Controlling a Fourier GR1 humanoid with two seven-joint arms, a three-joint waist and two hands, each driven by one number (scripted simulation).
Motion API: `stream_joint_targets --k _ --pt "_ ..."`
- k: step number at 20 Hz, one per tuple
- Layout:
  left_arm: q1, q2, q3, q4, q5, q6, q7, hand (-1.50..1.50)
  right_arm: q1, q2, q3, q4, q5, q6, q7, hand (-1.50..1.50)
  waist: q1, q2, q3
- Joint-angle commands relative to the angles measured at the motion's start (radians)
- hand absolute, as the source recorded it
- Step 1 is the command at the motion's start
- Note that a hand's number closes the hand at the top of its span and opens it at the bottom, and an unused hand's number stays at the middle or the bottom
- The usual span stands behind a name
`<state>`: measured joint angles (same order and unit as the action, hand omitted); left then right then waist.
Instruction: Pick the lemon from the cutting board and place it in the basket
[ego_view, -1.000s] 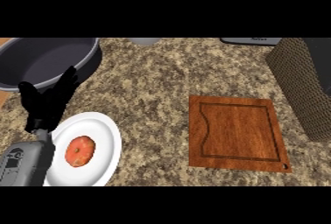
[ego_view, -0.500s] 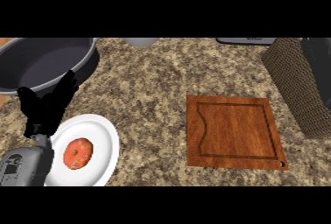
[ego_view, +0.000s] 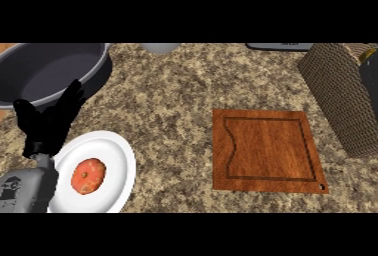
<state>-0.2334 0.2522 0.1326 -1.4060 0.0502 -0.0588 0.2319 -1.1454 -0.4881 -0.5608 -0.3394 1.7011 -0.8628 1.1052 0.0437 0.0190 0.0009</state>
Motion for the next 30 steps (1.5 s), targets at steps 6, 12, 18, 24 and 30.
stream_joint_targets --k 6,12,18,24,30 --pt "0.001 -0.003 -0.004 -0.016 -0.001 -0.002 0.028 0.0 0.017 -0.015 -0.052 0.013 -0.049 -0.172 -0.024 -1.5 0.003 -0.001 0.001" --pt "0.011 0.001 0.012 0.023 -0.007 0.0 -0.014 0.0 0.035 0.005 -0.089 -0.157 -0.012 -0.339 0.102 -1.5 -0.026 -0.012 -0.001" --pt "0.071 -0.005 0.03 -0.016 0.008 0.014 0.007 0.0 0.122 0.068 -0.145 -0.369 -0.047 -0.374 0.09 -1.5 -0.068 -0.041 -0.002" --pt "0.061 0.042 0.078 0.001 0.013 0.015 0.013 0.0 0.305 0.266 -0.09 -0.67 -0.151 -0.226 0.05 -1.5 -0.117 -0.056 -0.003" --pt "0.101 0.038 0.084 -0.011 0.027 0.003 0.008 0.0 0.503 0.383 0.031 -0.95 -0.26 -0.098 0.018 -1.5 -0.141 -0.066 -0.003"
